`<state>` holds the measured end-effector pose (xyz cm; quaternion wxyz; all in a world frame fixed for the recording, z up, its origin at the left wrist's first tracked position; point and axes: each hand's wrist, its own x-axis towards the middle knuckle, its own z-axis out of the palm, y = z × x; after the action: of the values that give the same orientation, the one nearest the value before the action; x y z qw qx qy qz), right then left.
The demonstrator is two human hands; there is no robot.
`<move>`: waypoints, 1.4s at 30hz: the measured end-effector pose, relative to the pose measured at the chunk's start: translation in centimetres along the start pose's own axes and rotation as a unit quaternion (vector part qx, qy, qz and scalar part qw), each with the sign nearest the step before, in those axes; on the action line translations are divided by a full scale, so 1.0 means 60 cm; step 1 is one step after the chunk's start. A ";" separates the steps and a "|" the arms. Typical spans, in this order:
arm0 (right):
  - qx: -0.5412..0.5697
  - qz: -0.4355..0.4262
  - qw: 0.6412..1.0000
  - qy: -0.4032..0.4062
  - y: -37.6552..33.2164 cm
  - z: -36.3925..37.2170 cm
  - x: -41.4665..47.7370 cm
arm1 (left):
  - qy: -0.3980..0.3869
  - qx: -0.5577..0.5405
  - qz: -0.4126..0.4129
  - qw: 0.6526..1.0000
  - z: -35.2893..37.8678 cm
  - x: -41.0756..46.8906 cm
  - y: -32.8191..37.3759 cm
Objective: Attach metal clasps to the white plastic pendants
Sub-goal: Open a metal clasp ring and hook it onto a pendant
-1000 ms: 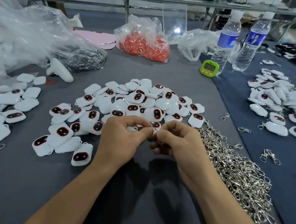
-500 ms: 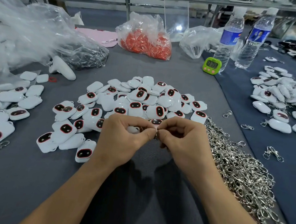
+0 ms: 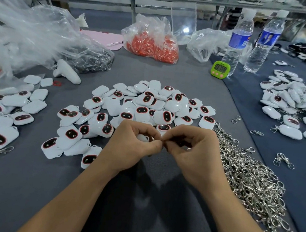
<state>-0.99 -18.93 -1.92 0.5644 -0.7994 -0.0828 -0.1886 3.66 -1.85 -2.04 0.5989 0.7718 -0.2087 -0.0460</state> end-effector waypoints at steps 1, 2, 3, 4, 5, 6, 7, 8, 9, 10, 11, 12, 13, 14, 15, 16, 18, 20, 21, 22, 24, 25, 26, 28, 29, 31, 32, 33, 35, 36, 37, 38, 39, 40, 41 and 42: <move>0.007 0.006 1.000 0.000 -0.001 0.001 0.000 | 0.010 0.003 0.005 1.000 0.001 0.000 0.001; 0.024 0.023 0.999 -0.001 -0.002 0.002 0.001 | 0.021 0.004 0.014 1.000 0.002 -0.001 0.002; 0.047 0.048 0.998 -0.005 -0.002 0.003 0.003 | 0.034 0.000 0.024 0.999 0.003 -0.001 0.003; 0.071 0.075 0.995 -0.011 -0.003 0.004 0.004 | 0.046 -0.010 0.030 0.998 0.004 -0.001 0.004; 0.094 0.099 0.990 -0.019 -0.003 0.005 0.005 | 0.057 -0.023 0.030 0.998 0.003 -0.001 0.004; 0.113 0.118 0.986 -0.029 -0.003 0.005 0.006 | 0.063 -0.037 0.028 0.997 0.003 0.000 0.004; 0.126 0.133 0.982 -0.041 -0.003 0.004 0.006 | 0.064 -0.044 0.027 0.997 0.002 0.000 0.004; 0.132 0.142 0.980 -0.053 -0.003 0.004 0.006 | 0.064 -0.046 0.028 0.997 0.002 0.000 0.004; 0.131 0.146 0.979 -0.058 -0.003 0.004 0.007 | 0.064 -0.042 0.029 0.997 0.002 -0.001 0.005; 0.125 0.145 0.980 -0.055 -0.003 0.004 0.006 | 0.063 -0.039 0.027 0.997 0.002 -0.002 0.005; 0.115 0.142 0.982 -0.045 -0.002 0.005 0.006 | 0.063 -0.037 0.023 0.997 0.002 -0.002 0.005; 0.107 0.137 0.984 -0.032 -0.001 0.006 0.006 | 0.062 -0.036 0.018 0.997 0.001 -0.003 0.005; 0.103 0.133 0.986 -0.020 0.000 0.006 0.006 | 0.060 -0.033 0.014 0.998 0.001 -0.003 0.004; 0.103 0.130 0.986 -0.013 0.001 0.006 0.006 | 0.056 -0.030 0.011 0.998 0.000 -0.002 0.004; 0.105 0.129 0.986 -0.014 0.002 0.006 0.006 | 0.052 -0.029 0.009 0.998 -0.001 -0.002 0.004; 0.109 0.128 0.985 -0.020 0.003 0.006 0.005 | 0.049 -0.026 0.009 0.998 -0.001 -0.002 0.004; 0.114 0.133 0.984 -0.037 0.004 0.007 0.005 | 0.044 -0.014 0.017 0.999 -0.003 -0.002 0.005; 0.117 0.139 0.982 -0.051 0.005 0.008 0.005 | 0.039 -0.014 0.013 0.999 -0.006 -0.002 0.007; 0.117 0.140 0.982 -0.056 0.005 0.008 0.005 | 0.032 -0.018 0.004 0.999 -0.009 -0.002 0.007; 0.117 0.140 0.981 -0.061 0.006 0.009 0.005 | 0.022 -0.021 -0.003 1.000 -0.012 -0.001 0.007; 0.116 0.140 0.981 -0.070 0.005 0.008 0.005 | 0.003 -0.017 -0.006 1.000 -0.015 -0.001 0.005; 0.115 0.139 0.981 -0.075 0.005 0.007 0.005 | 0.000 -0.014 -0.008 1.000 -0.016 -0.001 0.005; 0.114 0.138 0.981 -0.081 0.004 0.006 0.006 | 0.000 -0.011 -0.013 1.000 -0.016 0.000 0.004; 0.110 0.132 0.981 -0.087 0.001 0.005 0.005 | 0.001 -0.010 -0.022 1.000 -0.015 0.000 0.005; 0.107 0.128 0.983 -0.080 0.000 0.005 0.004 | 0.001 -0.018 -0.023 1.000 -0.014 0.001 0.004; 0.089 0.111 0.989 -0.044 -0.003 0.007 0.002 | 0.011 -0.043 -0.022 0.999 -0.008 0.001 0.004; 0.074 0.096 0.992 -0.023 -0.004 0.008 0.000 | 0.023 -0.049 -0.021 0.998 -0.004 0.001 0.004; 0.057 0.081 0.995 -0.006 -0.006 0.008 0.000 | 0.037 -0.052 -0.021 0.998 -0.001 0.001 0.005; 0.035 0.059 0.998 0.009 -0.007 0.004 0.001 | 0.070 -0.056 -0.025 0.996 0.004 0.001 0.006; 0.034 0.058 0.998 0.008 -0.007 0.002 0.002 | 0.082 -0.058 -0.029 0.995 0.004 0.001 0.006; 0.041 0.064 0.997 0.003 -0.007 0.001 0.002 | 0.087 -0.057 -0.033 0.994 0.003 0.002 0.005; 0.048 0.074 0.996 0.001 -0.006 0.001 0.001 | 0.086 -0.054 -0.035 0.994 0.002 0.003 0.005; 0.051 0.083 0.995 0.004 -0.004 0.002 0.001 | 0.082 -0.050 -0.036 0.995 0.000 0.003 0.005; 0.050 0.089 0.995 0.013 -0.003 0.003 0.001 | 0.078 -0.046 -0.036 0.995 0.000 0.002 0.005; 0.051 0.096 0.994 0.022 -0.002 0.005 0.002 | 0.075 -0.041 -0.034 0.996 -0.001 0.002 0.005; 0.059 0.102 0.993 0.029 -0.002 0.006 0.002 | 0.070 -0.035 -0.031 0.996 -0.001 0.001 0.004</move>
<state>-0.83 -18.59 -1.87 0.6293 -0.7630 0.0040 -0.1477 3.65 -1.88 -1.76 0.6368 0.7579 -0.1405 -0.0181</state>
